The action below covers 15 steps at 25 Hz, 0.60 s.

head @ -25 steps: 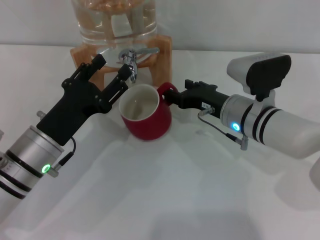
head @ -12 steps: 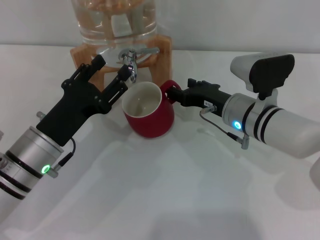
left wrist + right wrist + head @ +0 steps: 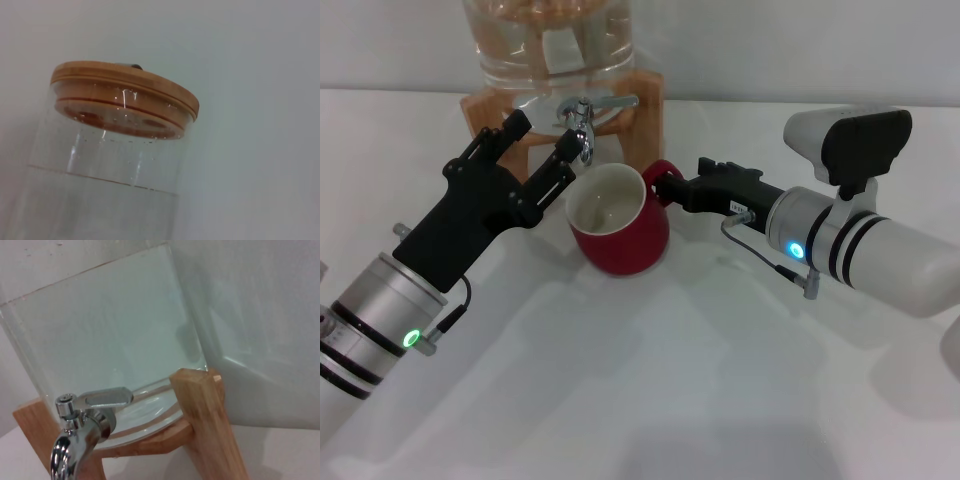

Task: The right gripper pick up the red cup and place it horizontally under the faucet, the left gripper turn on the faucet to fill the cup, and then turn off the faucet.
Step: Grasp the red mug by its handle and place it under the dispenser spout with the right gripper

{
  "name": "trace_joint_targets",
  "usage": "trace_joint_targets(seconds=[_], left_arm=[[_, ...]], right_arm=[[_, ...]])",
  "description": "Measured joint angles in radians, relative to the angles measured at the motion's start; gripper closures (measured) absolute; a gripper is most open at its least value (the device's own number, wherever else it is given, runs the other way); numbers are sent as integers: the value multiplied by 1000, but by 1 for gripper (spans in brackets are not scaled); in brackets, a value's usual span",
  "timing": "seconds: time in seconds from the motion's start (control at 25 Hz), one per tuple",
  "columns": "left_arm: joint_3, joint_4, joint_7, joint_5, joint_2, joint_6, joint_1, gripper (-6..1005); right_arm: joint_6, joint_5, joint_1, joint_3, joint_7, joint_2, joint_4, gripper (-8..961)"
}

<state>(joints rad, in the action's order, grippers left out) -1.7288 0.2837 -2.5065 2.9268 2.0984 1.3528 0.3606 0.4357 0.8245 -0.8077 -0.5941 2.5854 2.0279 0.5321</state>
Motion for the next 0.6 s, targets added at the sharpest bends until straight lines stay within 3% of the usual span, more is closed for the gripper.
trace_joint_targets(seconds=[0.6], left_arm=[[2,-1,0,2,0,0,0,243]], right_arm=[[0,12,-2,3,-1,0,-7,91]])
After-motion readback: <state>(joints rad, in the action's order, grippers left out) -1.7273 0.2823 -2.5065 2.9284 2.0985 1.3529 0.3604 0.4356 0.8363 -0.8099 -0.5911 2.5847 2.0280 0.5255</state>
